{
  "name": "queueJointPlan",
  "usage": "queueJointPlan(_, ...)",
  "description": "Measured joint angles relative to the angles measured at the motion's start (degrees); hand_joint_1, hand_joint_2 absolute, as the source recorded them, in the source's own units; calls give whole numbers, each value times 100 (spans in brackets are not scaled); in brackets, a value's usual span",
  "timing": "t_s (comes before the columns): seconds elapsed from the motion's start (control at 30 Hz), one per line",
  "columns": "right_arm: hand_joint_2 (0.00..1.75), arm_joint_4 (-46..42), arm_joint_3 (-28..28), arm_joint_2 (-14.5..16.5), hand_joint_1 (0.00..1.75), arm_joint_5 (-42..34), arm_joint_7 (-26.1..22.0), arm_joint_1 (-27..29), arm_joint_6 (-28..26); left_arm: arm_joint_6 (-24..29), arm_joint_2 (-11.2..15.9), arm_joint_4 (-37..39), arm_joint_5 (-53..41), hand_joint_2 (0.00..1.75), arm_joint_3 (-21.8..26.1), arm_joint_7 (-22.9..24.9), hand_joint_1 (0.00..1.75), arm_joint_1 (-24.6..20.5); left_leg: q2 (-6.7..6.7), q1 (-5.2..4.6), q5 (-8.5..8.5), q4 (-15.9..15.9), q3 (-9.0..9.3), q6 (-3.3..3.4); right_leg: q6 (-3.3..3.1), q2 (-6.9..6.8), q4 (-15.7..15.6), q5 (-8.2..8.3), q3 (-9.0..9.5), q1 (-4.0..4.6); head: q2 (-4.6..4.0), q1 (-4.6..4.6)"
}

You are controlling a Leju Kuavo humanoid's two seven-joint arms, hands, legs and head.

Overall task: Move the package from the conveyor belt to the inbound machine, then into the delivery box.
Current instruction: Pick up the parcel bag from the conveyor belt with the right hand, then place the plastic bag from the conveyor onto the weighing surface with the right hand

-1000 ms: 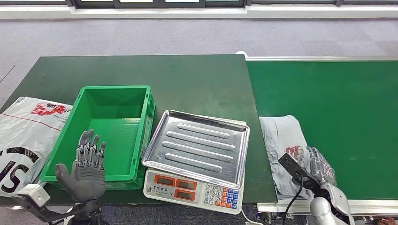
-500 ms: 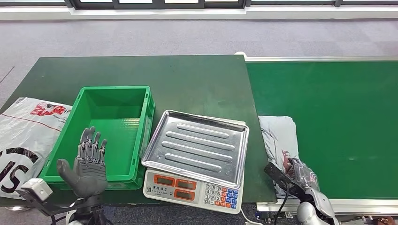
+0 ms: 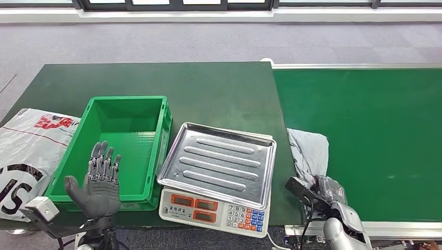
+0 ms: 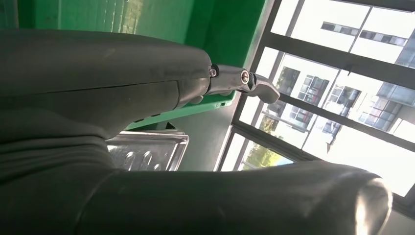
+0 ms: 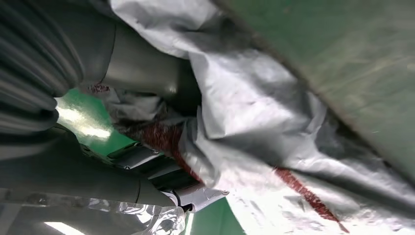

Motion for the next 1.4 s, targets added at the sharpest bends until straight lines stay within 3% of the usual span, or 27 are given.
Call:
queueJointPlan(0.27, 175, -60, -7, 122, 175, -263, -247, 15, -1021, -3, -34, -171, -14, 0, 74, -21, 0, 200, -4, 1, -3, 0, 0, -1, -3, -4, 0, -2, 4, 1, 0, 0)
queueJointPlan(0.43, 175, -1619, -166, 223, 175, -313, -332, 579, -1755, -58, -148, -375, -48, 0, 225, -61, 0, 417, -14, 1, 3, -1, -33, -3, -3, -17, 3, -2, -26, -4, 0, 0)
queueJointPlan(0.6, 175, -3070, -285, 359, 175, -289, -494, 947, -1816, -130, -200, -398, -39, 0, 297, -102, 0, 446, -13, 0, 0, -1, -34, -2, -4, -16, 2, -4, -29, -4, 0, 1)
queueJointPlan(0.77, 175, -3858, -289, 546, 175, -234, -562, 1222, -1833, -146, -203, -376, -41, 0, 299, -105, 0, 432, -12, 0, -1, -1, -34, -1, -2, -16, 2, -6, -31, -5, 0, 1)
queueJointPlan(1.13, 175, -4458, -290, 643, 175, -214, -602, 1446, -1886, -147, -202, -367, -45, 0, 299, -98, 0, 422, -8, -2, 0, -1, -31, -1, -1, -13, 2, -5, -28, -8, 0, 1)
queueJointPlan(1.27, 175, -4625, -217, 650, 175, -501, -1121, 1385, -2121, -171, -201, -305, -62, 0, 298, -89, 0, 389, -2, -2, -1, -1, -32, -1, -1, -4, 2, -5, -30, -8, 0, 1)
queueJointPlan(1.4, 175, -4664, -57, 651, 175, -612, -1242, 1190, -2216, -157, -191, -218, -97, 0, 281, -103, 0, 343, 4, -2, -1, -1, -25, -1, -1, 6, 2, -5, -27, -8, 0, 1)
